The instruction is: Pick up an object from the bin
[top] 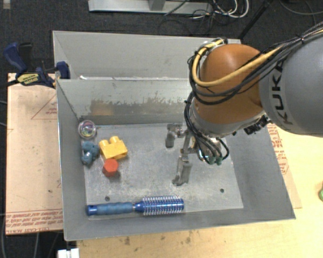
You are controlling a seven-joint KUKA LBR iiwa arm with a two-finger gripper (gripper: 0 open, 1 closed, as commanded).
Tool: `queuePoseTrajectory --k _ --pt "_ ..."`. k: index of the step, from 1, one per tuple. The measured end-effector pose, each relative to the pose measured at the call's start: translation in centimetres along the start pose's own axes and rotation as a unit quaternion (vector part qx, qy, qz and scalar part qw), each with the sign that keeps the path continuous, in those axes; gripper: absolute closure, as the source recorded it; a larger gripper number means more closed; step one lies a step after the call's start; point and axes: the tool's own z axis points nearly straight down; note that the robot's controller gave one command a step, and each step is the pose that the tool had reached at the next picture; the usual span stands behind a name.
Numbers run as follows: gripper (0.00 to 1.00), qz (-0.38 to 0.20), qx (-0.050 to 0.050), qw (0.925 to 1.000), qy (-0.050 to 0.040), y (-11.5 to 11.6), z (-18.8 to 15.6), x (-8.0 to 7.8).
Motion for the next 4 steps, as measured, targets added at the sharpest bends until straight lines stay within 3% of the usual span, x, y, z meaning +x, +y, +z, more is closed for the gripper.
queuePoseTrajectory --k 1,2,3,4 --pt "0.0 -0.182 0.0 0.9834 -0.0027 6.0 12.6 3.8" --pt "0.0 -0.213 0.0 0.9769 -0.0113 6.3 16.2 2.8" --pt "1.0 -0.213 0.0 0.977 -0.0036 6.2 16.4 3.2" --pt "1.0 -0.221 0.0 0.9752 -0.0086 6.1 4.2 0.7"
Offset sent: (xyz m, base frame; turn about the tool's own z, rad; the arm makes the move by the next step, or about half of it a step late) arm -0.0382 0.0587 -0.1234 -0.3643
